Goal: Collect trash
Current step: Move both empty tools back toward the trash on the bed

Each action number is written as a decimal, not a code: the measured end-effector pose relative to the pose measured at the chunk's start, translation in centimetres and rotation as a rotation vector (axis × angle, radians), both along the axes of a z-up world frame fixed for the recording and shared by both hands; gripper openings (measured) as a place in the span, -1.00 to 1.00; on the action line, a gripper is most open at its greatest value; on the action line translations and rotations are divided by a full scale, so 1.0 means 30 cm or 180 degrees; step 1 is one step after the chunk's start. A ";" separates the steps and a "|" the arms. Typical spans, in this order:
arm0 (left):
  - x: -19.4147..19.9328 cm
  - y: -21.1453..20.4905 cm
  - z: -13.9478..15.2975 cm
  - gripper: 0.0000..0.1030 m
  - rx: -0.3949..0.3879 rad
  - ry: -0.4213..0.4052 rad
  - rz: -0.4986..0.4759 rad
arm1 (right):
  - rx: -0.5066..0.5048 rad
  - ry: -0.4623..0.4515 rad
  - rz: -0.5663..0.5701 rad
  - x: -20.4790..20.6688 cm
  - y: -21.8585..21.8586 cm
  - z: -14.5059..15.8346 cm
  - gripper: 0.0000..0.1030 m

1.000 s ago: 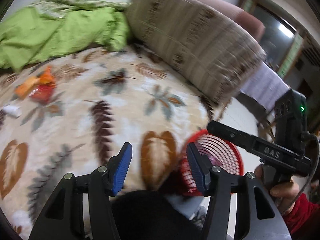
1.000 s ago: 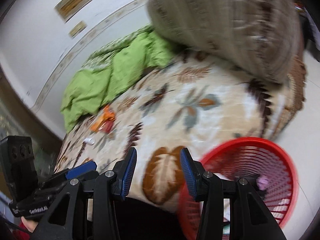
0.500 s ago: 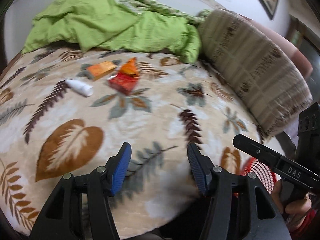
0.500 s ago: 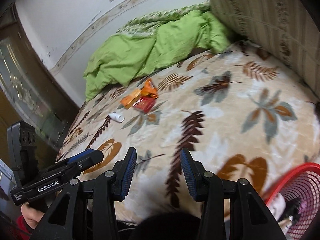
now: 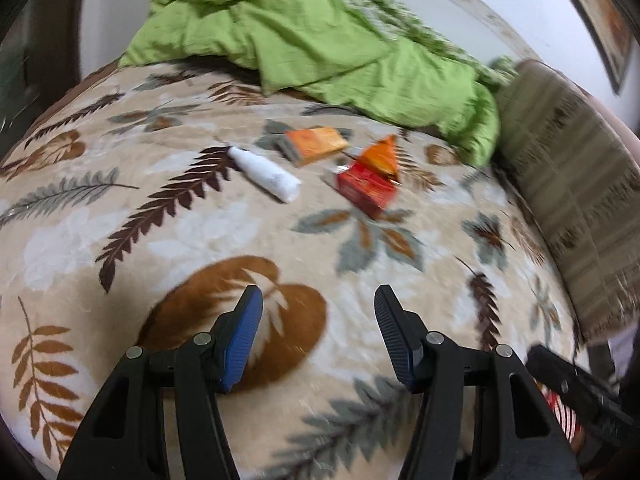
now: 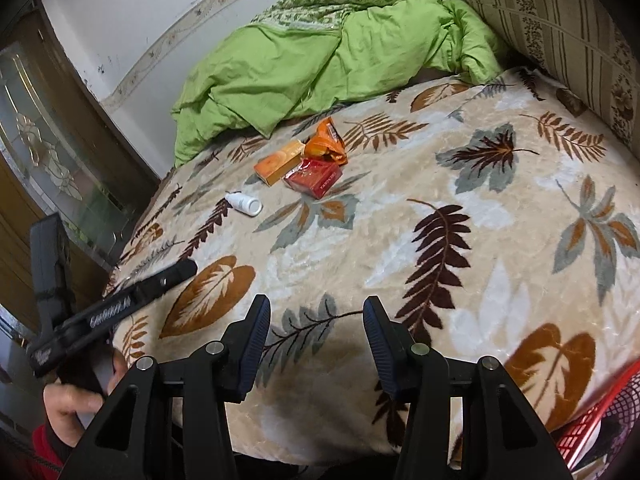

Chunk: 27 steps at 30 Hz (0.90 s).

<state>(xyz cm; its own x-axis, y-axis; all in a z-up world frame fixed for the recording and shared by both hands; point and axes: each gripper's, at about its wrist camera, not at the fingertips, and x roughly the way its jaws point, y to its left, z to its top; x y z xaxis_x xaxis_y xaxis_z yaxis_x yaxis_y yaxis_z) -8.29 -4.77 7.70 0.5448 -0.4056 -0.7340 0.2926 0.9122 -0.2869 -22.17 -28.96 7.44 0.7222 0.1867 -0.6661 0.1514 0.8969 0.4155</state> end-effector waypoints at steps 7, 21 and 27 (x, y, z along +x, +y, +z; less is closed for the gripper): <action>0.212 -0.009 -0.050 0.11 0.0012 0.0075 0.0267 | -0.0029 0.0102 0.0058 0.123 0.019 -0.031 0.02; 0.336 0.097 -0.155 0.11 -0.0074 0.0343 0.0450 | -0.0245 0.0171 0.0287 0.663 -0.036 -0.084 0.02; 0.345 0.118 -0.154 0.11 -0.0060 0.0325 0.0513 | -0.0187 0.0338 0.0251 0.894 -0.103 -0.176 0.02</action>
<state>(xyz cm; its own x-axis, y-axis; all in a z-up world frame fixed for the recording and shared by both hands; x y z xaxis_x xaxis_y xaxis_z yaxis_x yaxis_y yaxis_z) 2.07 -1.23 3.07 0.5269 -0.3333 -0.7818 0.1116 0.9391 -0.3252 4.65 -32.06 2.16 0.6318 0.1985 -0.7493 0.1196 0.9301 0.3473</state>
